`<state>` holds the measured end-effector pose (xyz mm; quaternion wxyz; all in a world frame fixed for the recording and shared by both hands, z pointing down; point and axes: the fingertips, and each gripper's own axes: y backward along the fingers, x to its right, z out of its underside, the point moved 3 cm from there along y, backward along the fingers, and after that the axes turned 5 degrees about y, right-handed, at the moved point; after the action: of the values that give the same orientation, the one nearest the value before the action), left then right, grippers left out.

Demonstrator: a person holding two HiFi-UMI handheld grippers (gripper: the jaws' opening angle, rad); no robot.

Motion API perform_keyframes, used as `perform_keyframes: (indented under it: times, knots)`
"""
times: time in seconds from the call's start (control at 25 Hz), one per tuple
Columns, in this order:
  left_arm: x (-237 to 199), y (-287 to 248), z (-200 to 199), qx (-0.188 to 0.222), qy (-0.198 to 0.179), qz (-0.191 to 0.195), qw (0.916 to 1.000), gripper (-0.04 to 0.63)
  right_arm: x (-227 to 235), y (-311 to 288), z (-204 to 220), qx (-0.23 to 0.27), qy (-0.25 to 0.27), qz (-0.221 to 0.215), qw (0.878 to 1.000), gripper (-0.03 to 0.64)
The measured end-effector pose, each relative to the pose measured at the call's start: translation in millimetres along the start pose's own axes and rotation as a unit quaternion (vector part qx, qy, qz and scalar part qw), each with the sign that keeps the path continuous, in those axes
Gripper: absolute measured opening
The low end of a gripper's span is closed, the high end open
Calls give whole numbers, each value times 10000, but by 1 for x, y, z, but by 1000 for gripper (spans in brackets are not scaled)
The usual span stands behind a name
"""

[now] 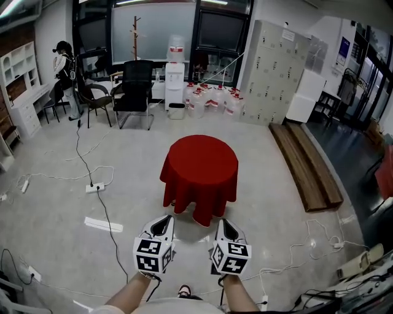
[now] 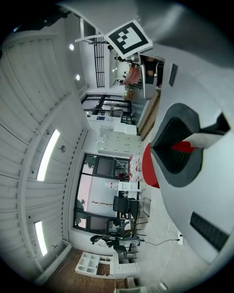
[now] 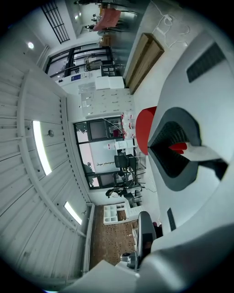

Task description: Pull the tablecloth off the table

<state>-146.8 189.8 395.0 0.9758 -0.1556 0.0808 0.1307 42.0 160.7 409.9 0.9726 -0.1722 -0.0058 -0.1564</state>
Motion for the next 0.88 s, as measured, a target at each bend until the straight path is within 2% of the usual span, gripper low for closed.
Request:
perform_keyframes:
  times: [0.36, 0.88]
  knots:
    - [-1, -45, -16, 60, 29, -142, 9999, 17, 46, -32, -13, 24, -162, 102, 9998, 25]
    - [10, -82, -11, -78, -1, -218, 9997, 17, 86, -57, -2, -159, -360, 102, 9992, 25]
